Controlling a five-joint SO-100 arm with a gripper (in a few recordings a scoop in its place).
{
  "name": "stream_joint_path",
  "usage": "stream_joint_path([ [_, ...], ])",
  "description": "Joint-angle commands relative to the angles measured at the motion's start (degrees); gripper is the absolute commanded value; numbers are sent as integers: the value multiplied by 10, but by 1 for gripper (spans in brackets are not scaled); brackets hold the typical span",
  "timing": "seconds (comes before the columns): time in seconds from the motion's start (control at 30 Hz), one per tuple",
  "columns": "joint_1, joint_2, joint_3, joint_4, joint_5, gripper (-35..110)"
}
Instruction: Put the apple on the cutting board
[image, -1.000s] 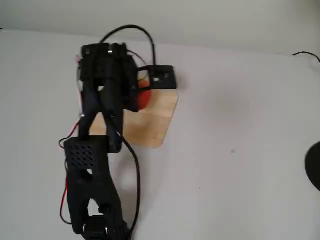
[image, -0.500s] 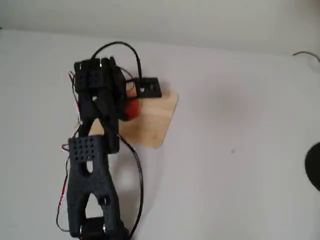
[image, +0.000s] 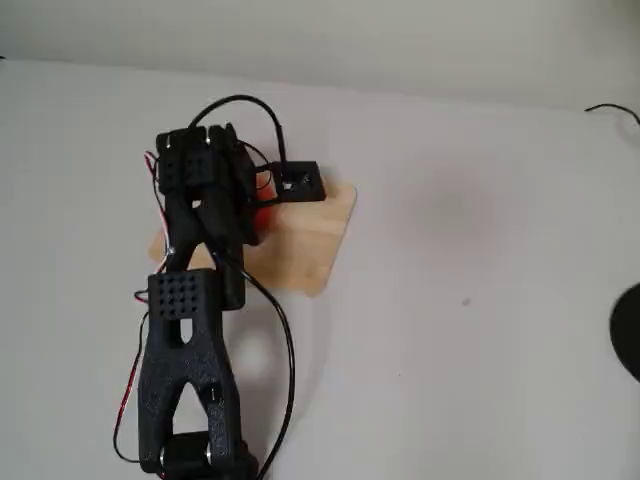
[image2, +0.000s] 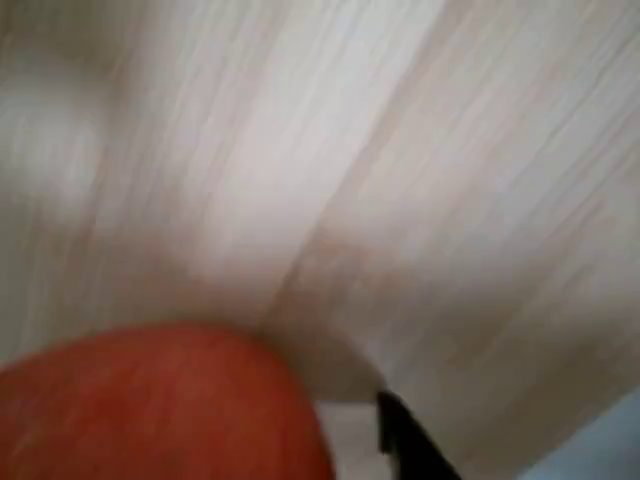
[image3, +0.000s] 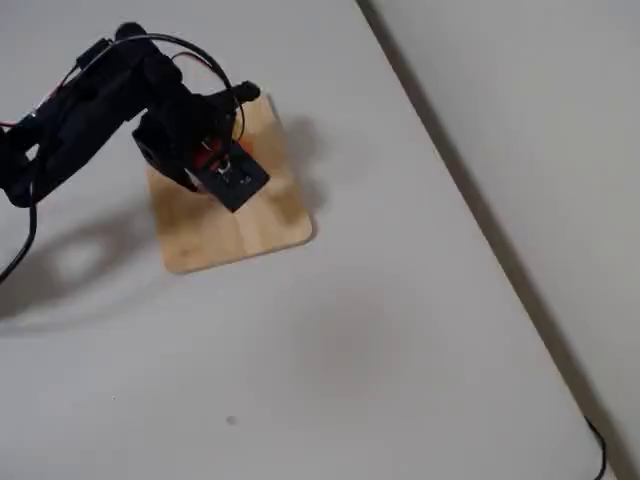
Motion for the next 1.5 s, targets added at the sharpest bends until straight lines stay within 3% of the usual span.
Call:
stream_joint_path([
  [0.0,21,100,-1,31,-12,77],
  [0.3,54,381,196,31,-25,76],
  [0.63,181,875,497,23,-3,76],
  [0.73,231,1034,633,-2,-17,65],
  [0.93,272,1361,988,-83,-36,29],
  [1.13,266,1446,1206,-129,-34,4],
  [1.47,275,1573,1484,-218,-22,0],
])
